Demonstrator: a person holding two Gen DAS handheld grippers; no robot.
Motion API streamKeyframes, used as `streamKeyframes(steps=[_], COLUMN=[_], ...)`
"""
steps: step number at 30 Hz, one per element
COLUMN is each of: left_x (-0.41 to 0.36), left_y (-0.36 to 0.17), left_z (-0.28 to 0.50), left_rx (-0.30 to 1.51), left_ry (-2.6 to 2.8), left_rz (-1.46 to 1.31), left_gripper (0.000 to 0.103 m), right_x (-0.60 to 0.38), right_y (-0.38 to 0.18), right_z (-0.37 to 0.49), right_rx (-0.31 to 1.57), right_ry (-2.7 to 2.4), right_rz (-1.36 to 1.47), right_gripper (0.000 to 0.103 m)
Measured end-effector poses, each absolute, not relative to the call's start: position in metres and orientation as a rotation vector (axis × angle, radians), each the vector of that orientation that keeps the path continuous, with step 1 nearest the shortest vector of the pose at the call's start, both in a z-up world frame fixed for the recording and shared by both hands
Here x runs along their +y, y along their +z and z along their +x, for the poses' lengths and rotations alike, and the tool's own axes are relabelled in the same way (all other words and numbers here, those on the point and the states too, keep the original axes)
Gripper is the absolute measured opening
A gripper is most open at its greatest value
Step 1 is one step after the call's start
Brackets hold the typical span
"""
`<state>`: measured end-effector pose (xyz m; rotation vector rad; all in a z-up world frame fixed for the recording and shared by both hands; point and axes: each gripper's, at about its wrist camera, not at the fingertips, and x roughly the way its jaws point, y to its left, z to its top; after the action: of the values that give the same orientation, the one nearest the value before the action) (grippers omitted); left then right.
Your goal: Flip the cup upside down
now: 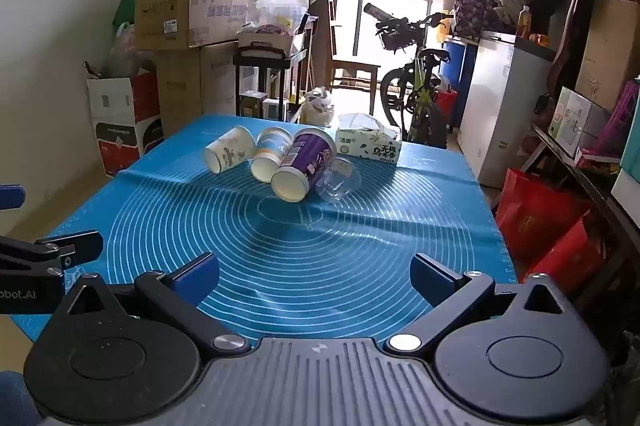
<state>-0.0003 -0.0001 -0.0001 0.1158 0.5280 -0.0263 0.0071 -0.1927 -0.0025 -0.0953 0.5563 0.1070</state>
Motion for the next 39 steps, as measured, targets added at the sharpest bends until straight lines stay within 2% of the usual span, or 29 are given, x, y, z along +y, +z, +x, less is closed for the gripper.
streamKeyframes(steps=[39], left_x=[0.0044], left_y=[0.0028], left_z=[0.0001], left_rx=[0.516], left_ry=[-0.011], left_rz=[0.126], left_gripper=[0.103], right_x=[-0.197], right_y=[-0.0033], right_z=[0.009], right_rx=[0.562], right_ry=[0.118], right_rz=[-0.083], right_gripper=[0.103])
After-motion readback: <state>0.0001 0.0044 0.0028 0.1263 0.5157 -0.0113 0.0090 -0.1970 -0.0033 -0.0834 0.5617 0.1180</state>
